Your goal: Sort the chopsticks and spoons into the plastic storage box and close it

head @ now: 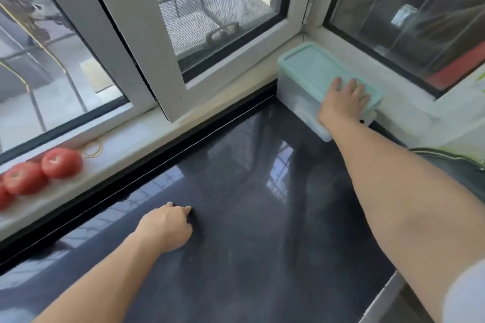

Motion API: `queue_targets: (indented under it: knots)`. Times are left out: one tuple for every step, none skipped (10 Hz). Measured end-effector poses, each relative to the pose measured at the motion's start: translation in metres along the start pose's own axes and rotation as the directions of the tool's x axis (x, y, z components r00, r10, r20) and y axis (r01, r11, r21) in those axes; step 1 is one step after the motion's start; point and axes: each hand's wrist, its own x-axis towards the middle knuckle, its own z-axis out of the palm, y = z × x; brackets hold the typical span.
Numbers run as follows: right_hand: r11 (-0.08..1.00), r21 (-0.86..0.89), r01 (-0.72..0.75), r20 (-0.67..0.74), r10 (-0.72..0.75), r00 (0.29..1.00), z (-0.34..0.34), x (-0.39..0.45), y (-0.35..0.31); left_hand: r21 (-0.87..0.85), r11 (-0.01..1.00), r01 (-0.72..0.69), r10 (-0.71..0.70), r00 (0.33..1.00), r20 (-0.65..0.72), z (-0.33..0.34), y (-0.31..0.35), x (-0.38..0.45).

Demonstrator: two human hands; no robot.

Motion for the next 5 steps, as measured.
queue_targets:
  knots:
    - [1.000, -0.013, -0.011, -0.002, 0.011, 1.000, 0.003, 0.007, -0.001, 0.021, 1.000, 0.008, -0.008, 1.000, -0.001, -0.009, 0.005, 0.000]
    - [1.000, -0.001, -0.003, -0.001, 0.003, 1.000, 0.002, 0.005, -0.004, -0.001, 1.000, 0.018, -0.018, 0.999, 0.041, -0.006, 0.005, -0.004]
    - [1.000, -0.008, 0.020, -0.002, -0.020, 1.000, -0.005, -0.004, 0.003, -0.070, 0.998, 0.008, -0.001, 0.995, 0.097, 0.012, 0.000, -0.017]
    - [0.972, -0.032, 0.232, -0.156, -0.234, 0.960, -0.015, -0.044, -0.020, -0.211, 0.977, 0.031, -0.025, 0.999, 0.032, 0.035, -0.018, -0.048]
    - [0.827, 0.020, 0.562, -0.203, -0.547, 0.812, -0.020, -0.113, -0.063, -0.313, 0.947, 0.066, -0.140, 0.966, -0.219, 0.041, -0.044, -0.085]
